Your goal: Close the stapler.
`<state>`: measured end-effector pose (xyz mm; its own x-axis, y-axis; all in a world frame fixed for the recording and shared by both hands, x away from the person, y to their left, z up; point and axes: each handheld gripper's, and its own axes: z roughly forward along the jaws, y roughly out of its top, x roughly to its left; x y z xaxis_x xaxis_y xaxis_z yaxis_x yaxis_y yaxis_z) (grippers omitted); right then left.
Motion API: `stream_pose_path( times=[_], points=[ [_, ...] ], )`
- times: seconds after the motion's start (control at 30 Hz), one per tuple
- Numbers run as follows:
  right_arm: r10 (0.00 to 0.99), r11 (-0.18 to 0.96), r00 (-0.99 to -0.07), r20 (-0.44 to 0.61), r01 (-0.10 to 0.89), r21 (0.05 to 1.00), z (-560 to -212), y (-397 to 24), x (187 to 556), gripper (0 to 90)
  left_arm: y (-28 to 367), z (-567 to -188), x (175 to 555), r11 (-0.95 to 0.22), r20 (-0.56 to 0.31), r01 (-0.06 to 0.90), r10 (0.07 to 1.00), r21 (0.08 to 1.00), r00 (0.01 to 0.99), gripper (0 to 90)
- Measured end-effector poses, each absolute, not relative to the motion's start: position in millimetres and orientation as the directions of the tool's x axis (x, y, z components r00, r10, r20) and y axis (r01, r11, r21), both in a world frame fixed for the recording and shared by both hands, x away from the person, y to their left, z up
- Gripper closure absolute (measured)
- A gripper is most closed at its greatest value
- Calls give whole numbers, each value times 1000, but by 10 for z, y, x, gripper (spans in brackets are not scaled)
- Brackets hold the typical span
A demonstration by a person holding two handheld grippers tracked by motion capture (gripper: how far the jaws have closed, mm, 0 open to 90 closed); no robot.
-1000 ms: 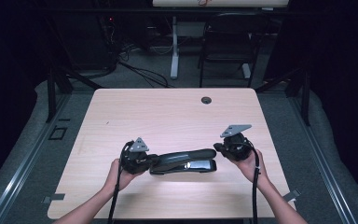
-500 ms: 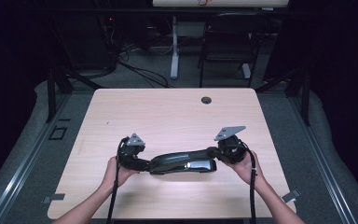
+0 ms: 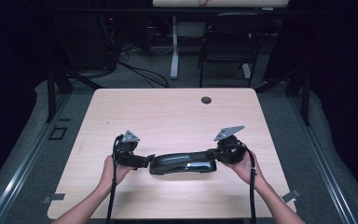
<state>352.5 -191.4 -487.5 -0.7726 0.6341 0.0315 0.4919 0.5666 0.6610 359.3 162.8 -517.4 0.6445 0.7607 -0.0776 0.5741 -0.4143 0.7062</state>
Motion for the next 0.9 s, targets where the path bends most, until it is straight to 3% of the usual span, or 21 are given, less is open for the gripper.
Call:
stream_pose_path(
  times=[0.9],
  points=[
    [611, 580, -789, 66, 504, 640, -4958, -1853, 3529, 900, 1602, -5208, 3592, -431, -80, 578, 751, 694, 656, 134]
  ],
)
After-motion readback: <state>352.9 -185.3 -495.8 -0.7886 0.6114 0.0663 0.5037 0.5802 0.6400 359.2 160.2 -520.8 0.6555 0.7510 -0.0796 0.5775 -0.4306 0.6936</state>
